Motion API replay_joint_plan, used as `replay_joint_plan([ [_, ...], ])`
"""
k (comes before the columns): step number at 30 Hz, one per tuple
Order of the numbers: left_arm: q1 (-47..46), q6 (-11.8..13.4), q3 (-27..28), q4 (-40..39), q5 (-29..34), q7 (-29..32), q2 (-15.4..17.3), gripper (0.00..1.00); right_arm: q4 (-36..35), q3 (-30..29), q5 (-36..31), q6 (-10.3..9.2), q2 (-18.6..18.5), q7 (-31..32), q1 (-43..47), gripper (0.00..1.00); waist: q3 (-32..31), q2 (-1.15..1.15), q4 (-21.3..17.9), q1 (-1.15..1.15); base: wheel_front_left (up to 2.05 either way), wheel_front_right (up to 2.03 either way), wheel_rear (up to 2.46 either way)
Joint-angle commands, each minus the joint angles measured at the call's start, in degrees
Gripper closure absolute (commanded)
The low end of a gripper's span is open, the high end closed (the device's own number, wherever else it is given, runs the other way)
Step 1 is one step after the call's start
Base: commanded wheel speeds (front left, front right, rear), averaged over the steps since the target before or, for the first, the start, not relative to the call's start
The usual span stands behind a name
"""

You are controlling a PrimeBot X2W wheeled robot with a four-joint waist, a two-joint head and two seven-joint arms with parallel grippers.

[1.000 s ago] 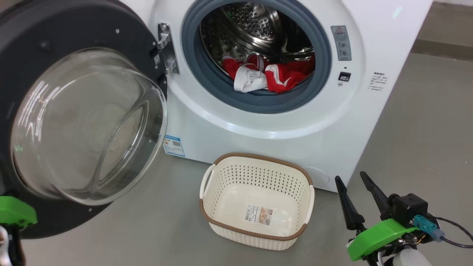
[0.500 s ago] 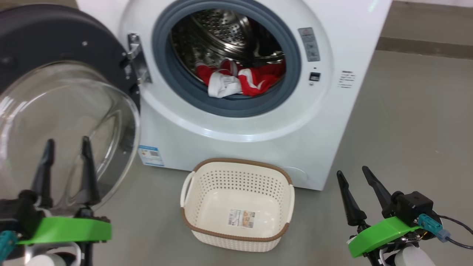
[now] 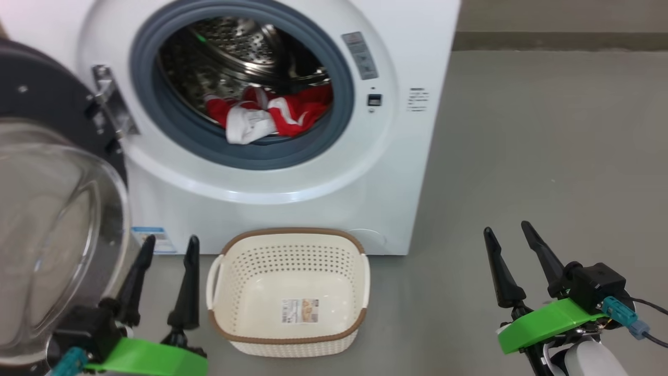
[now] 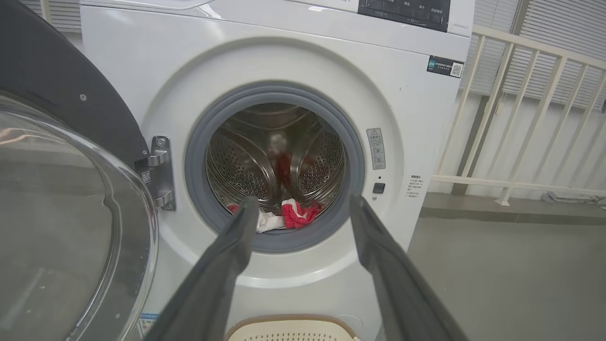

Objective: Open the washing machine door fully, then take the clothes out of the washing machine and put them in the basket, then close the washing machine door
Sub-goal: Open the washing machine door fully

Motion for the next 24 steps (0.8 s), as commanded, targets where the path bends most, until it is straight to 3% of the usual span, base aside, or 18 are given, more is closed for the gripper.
replay_joint_plan([
  [1,-0.53,-0.38,1.98,-0.94,0.32,-0.37,1.38,0.00,-1.99,0.97,-0.51,0.43,0.03,-0.37,-1.83,0.00,0.46,0.00,-2.56,0.00,0.00,0.00,0.00],
  [11,4.01,-2.49,2.99,3.54,1.77,-0.80,0.28,0.00,-4.03,0.62,-2.01,0.43,0.03,-0.37,-0.17,0.00,-0.29,0.00,-6.28,0.00,0.00,0.00,0.00],
  [24,8.42,-5.27,8.46,3.96,7.07,-0.82,-4.34,0.00,-6.57,0.21,-2.81,0.43,0.03,-0.37,2.52,0.00,-1.45,0.00,-7.39,0.00,0.00,0.00,0.00],
])
